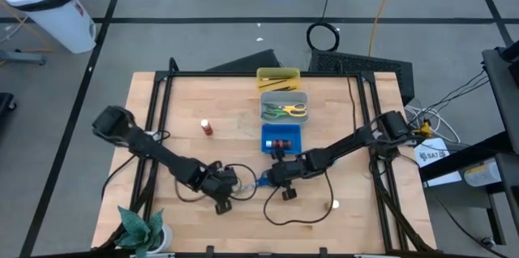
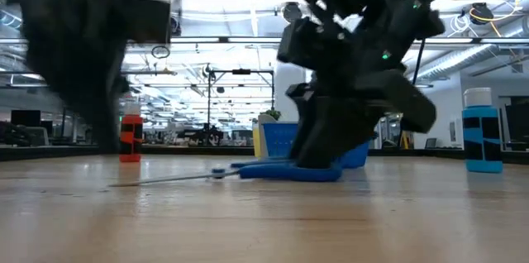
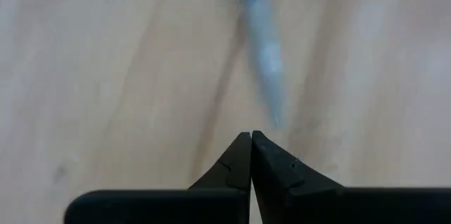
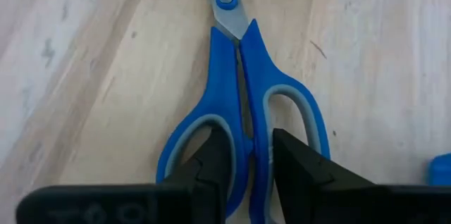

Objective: Pick & Place Paint Supplies
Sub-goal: Put the blue scissors into the gray bin

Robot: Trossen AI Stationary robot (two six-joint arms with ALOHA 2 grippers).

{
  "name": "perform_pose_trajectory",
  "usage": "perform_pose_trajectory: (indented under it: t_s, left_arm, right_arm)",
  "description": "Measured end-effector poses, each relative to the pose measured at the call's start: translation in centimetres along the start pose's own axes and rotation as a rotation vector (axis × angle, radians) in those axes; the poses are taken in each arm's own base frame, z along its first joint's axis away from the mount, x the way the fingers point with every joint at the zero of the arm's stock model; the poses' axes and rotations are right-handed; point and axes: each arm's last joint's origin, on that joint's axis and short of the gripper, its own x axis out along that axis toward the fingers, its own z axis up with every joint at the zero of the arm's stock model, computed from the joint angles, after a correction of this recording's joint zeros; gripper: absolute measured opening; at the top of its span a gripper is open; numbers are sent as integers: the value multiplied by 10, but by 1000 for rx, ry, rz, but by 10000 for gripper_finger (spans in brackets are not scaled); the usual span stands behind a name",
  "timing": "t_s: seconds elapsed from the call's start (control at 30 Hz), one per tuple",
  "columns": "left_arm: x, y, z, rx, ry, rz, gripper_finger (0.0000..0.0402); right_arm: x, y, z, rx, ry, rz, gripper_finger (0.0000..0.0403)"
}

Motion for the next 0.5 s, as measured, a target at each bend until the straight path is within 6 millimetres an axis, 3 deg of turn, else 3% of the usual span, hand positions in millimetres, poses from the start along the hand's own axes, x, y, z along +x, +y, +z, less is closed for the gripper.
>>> perform_pose_trajectory:
  t_s: [0.33, 0.5]
  left_arm:
    - [-91, -3, 27, 68, -434, -58, 5]
    - [-109, -2, 36, 179, -591, -7, 23]
  right_arm:
    - [-66, -10, 29, -12, -149, -28, 73]
    - [-110, -29, 33, 3, -159, -144, 73]
